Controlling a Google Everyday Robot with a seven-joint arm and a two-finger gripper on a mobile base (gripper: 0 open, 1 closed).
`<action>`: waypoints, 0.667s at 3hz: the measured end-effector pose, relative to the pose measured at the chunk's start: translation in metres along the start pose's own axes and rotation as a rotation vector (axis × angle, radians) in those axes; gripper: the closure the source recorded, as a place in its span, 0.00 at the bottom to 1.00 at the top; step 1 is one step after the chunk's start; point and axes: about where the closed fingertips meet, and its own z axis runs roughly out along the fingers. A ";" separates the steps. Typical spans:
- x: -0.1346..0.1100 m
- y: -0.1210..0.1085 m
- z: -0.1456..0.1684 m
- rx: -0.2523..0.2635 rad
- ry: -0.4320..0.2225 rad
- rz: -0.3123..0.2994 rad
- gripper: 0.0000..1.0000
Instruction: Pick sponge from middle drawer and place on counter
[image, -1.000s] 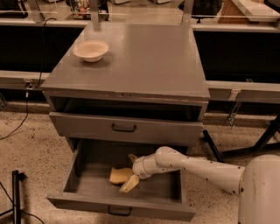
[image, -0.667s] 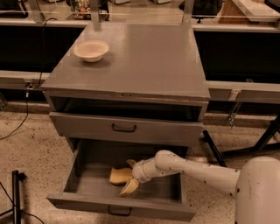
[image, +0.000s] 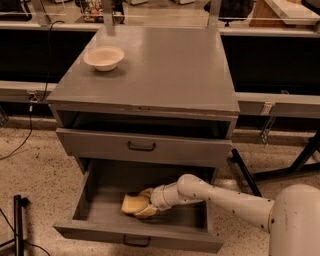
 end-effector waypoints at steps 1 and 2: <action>-0.015 -0.001 -0.003 0.010 -0.087 -0.020 0.66; -0.051 0.002 -0.017 0.009 -0.264 -0.060 0.91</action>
Offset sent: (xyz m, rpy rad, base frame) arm 0.0044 0.0208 0.1042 0.4619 -0.1795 0.0337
